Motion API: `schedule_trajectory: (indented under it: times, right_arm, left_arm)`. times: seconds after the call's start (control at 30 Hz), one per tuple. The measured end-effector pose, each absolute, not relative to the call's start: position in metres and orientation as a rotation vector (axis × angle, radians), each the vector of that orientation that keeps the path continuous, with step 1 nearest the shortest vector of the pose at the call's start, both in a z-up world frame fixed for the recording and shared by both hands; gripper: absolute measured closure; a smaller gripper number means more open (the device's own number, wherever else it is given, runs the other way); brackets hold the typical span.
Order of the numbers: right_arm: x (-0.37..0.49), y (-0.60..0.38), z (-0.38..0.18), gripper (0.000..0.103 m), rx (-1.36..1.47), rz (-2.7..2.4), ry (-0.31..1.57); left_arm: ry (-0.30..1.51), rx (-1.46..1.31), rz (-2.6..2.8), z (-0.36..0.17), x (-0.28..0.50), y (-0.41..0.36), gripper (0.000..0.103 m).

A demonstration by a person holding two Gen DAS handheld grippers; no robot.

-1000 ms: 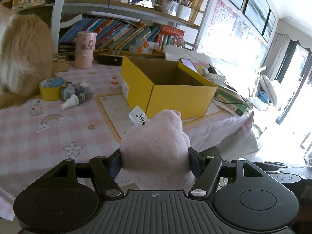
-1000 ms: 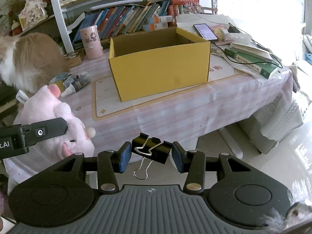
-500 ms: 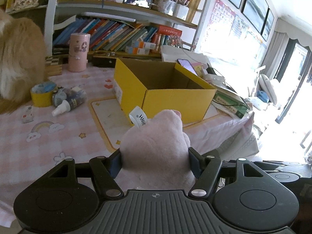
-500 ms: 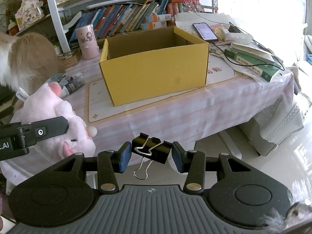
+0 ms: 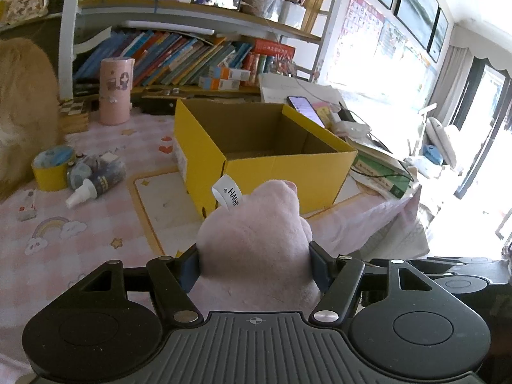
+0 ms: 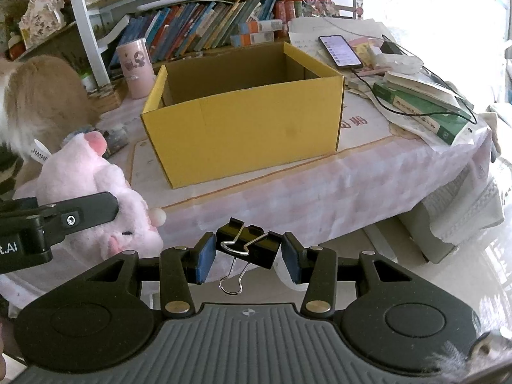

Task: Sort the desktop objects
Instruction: 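Carry plush pig with left tool while right tool carries clip over yellow box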

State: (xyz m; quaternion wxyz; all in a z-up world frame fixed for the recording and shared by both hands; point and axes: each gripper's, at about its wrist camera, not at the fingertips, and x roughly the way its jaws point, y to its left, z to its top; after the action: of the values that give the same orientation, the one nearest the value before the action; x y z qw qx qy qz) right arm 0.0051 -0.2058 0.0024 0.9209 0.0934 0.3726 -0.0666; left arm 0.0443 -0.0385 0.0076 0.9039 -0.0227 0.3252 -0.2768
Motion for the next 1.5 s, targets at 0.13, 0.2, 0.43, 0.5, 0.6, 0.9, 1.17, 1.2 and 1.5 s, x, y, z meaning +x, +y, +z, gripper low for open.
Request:
schedule_trajectory:
  times: [0.13, 0.2, 0.43, 0.5, 0.6, 0.9, 1.17, 1.2, 1.5]
  right_arm:
    - [0.018, -0.215, 0.005, 0.060, 0.181, -0.119, 0.754]
    - [0.025, -0.219, 0.008, 0.060, 0.176, -0.108, 0.747]
    - [0.050, -0.238, 0.023, 0.060, 0.161, -0.081, 0.696]
    - [0.058, -0.244, 0.029, 0.060, 0.156, -0.073, 0.679]
    - [0.069, -0.254, 0.038, 0.060, 0.147, -0.060, 0.647]
    - [0.106, -0.283, 0.057, 0.060, 0.091, -0.014, 0.578]
    - [0.141, -0.302, 0.060, 0.060, 0.014, 0.045, 0.572]
    - [0.145, -0.303, 0.060, 0.060, 0.001, 0.052, 0.573]
    - [0.187, -0.310, 0.053, 0.060, -0.133, 0.137, 0.601]
  left_arm:
    - [0.655, -0.046, -0.573, 0.011, 0.055, -0.047, 0.035]
    - [0.636, -0.030, -0.570, 0.013, 0.059, -0.053, 0.035]
    - [0.578, -0.040, -0.563, 0.027, 0.078, -0.071, 0.035]
    - [0.564, -0.054, -0.553, 0.031, 0.083, -0.075, 0.035]
    - [0.543, -0.067, -0.537, 0.037, 0.091, -0.082, 0.035]
    - [0.504, -0.078, -0.502, 0.051, 0.116, -0.104, 0.035]
    - [0.492, -0.065, -0.460, 0.054, 0.140, -0.120, 0.035]
    - [0.495, -0.064, -0.455, 0.054, 0.143, -0.122, 0.035]
    - [0.522, -0.019, -0.412, 0.051, 0.179, -0.143, 0.035]
